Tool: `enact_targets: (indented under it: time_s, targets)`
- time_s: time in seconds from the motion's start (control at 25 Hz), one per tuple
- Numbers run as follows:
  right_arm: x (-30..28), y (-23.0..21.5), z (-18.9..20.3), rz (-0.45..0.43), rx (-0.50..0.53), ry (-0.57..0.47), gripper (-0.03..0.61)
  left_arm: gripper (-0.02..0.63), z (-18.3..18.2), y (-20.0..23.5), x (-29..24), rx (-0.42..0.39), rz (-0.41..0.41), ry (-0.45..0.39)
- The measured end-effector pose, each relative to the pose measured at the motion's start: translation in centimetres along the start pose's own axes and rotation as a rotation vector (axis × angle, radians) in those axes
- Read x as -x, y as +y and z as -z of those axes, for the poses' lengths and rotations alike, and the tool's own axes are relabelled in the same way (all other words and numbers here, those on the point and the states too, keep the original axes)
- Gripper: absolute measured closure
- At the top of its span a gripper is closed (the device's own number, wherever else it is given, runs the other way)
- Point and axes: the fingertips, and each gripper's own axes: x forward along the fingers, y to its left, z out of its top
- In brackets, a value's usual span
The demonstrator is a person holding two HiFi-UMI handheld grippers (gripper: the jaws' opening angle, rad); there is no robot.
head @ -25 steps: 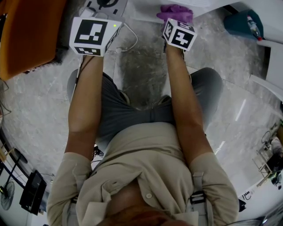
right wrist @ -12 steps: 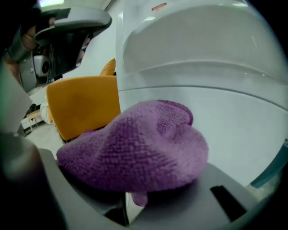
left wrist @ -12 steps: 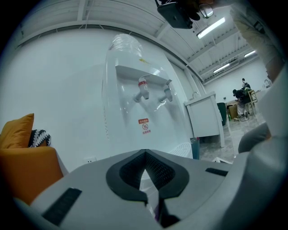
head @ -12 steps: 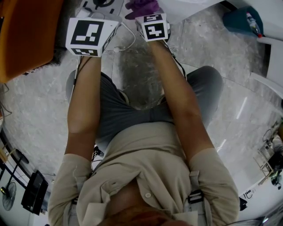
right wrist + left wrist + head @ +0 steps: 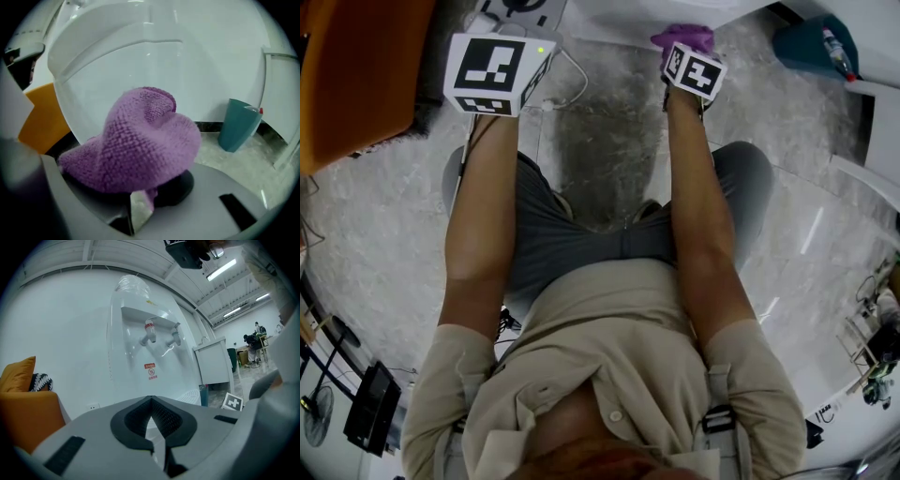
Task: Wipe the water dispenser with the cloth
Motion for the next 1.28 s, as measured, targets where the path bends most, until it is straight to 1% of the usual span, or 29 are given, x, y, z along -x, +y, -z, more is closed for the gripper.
enact_targets:
  time_s: [0.08, 0.36, 0.56, 0.76, 0.88, 1.04, 1.2, 1.28]
  targets:
    - [0.4, -1.1, -0.2, 0.018, 0.000, 0.003, 0.506, 0.598, -0.1, -0.1, -0.1, -0.002, 0.003, 0.001]
    - [1.4, -1.8, -0.9, 0.036, 0.002, -0.022, 0.506, 0.598, 0.4, -0.6, -0.5, -0.002, 0.006, 0.010]
    - [3.1, -1.7, -2.7, 0.040, 0.018, -0.092, 0.506, 0.598, 0.5, 0.2, 0.0, -0.003, -0.010, 0.005]
    - [6.0, -1.8, -5.7, 0.052, 0.037, -0.195, 0.506, 0.598, 0.6, 0.8, 0.5, 0.006, -0.016, 0.005]
    - [7.4, -1.2, -6.6, 0.046, 0.051, -0.228, 0.506, 0.598, 0.4, 0.7, 0.9, 0.010, -0.013, 0.012]
    - [8.7, -0.7, -6.5, 0.041, 0.048, -0.231, 0.506, 0.598, 0.6, 0.0, 1.4, 0.007, -0.001, 0.044]
    - [10.5, -0.5, -6.5, 0.043, 0.051, -0.235, 0.506, 0.598, 1.1, -0.7, 2.2, 0.063, 0.007, 0.095]
    - [11.6, -0.5, -7.1, 0.036, 0.074, -0.252, 0.506, 0.598, 0.9, -1.5, 2.4, 0.068, 0.008, 0.115]
